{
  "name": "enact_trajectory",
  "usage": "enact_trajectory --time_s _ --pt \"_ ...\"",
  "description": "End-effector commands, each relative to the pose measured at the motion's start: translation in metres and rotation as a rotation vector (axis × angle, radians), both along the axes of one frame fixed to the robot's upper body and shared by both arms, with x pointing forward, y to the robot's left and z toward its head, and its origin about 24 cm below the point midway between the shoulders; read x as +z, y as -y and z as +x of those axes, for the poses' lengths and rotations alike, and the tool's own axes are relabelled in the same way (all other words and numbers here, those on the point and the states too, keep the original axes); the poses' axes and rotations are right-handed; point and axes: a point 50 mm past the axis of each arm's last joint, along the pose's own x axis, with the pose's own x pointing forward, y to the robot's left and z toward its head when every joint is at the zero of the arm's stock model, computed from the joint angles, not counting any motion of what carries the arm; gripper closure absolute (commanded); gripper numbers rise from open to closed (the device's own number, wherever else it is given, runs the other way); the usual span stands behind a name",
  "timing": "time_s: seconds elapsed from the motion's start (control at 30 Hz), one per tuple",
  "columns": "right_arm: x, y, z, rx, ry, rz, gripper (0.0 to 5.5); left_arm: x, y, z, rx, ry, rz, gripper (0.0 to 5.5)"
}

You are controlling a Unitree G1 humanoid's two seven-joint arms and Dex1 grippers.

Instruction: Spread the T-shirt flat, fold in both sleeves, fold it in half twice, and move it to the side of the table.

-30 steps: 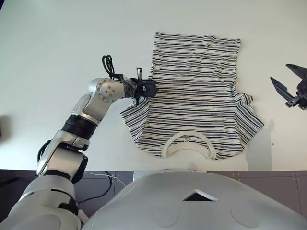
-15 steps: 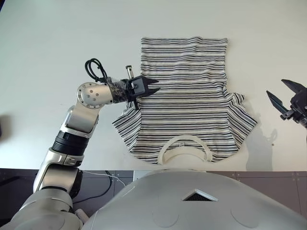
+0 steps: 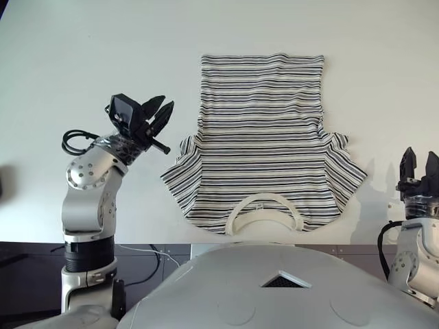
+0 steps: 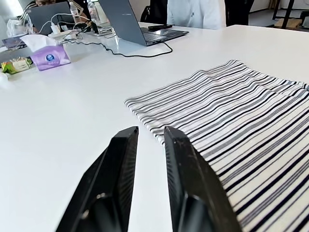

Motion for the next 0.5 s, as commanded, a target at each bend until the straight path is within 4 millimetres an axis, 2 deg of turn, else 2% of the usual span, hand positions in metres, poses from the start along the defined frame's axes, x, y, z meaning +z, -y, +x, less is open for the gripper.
enact_trajectory --time_s 0.03,0.13,0.27,0.43,0.5 --pt "0.007 -0.002 0.003 0.064 -0.024 -0.072 3.24 -0.009 -0.023 -0.027 0.161 -0.044 0.055 4.52" --pt "0.011 0.003 -0.001 0.048 -0.027 -0.102 3.24 -0.015 -0.033 -0.057 0.174 -0.149 0.050 4.52" --pt "0.013 0.006 0.000 0.043 -0.034 -0.137 3.24 -0.023 -0.040 -0.078 0.107 -0.241 0.063 4.52" --pt "0.017 0.006 0.006 0.064 -0.028 -0.162 3.24 -0.030 -0.044 -0.087 0.079 -0.271 0.047 4.52" --pt "0.017 0.006 0.010 0.076 -0.027 -0.165 3.17 -0.034 -0.041 -0.091 0.062 -0.288 0.015 4.19"
